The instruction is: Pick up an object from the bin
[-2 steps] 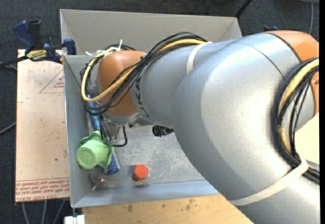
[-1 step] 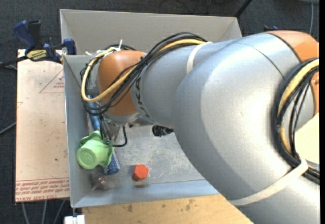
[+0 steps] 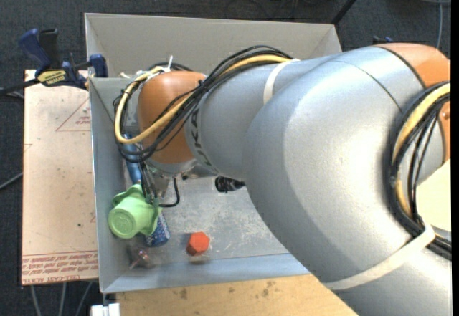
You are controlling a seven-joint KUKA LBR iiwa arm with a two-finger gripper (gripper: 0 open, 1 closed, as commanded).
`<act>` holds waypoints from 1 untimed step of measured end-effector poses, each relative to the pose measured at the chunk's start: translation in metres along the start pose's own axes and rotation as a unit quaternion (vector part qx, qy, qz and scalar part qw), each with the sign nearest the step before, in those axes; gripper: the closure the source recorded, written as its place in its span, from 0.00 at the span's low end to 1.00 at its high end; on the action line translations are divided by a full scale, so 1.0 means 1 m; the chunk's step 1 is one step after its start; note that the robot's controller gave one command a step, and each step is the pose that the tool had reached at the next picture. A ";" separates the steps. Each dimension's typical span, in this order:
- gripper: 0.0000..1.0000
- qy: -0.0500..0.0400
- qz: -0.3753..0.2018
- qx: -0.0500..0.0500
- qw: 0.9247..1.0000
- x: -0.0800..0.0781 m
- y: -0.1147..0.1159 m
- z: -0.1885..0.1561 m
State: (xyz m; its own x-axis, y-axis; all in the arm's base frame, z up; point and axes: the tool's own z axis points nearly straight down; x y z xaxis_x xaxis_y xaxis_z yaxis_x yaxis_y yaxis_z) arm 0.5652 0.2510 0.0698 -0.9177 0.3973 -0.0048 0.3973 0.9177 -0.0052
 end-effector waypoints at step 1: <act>1.00 -0.002 0.003 0.002 1.000 -0.002 -0.002 0.000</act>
Offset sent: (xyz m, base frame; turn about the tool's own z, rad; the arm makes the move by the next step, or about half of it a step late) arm 0.0000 0.0000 0.0000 0.0000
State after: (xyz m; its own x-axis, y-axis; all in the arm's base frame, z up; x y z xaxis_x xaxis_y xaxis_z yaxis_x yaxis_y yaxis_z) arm 0.5666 0.2478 0.0698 -0.9156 0.4021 -0.0081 0.4021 0.9155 -0.0083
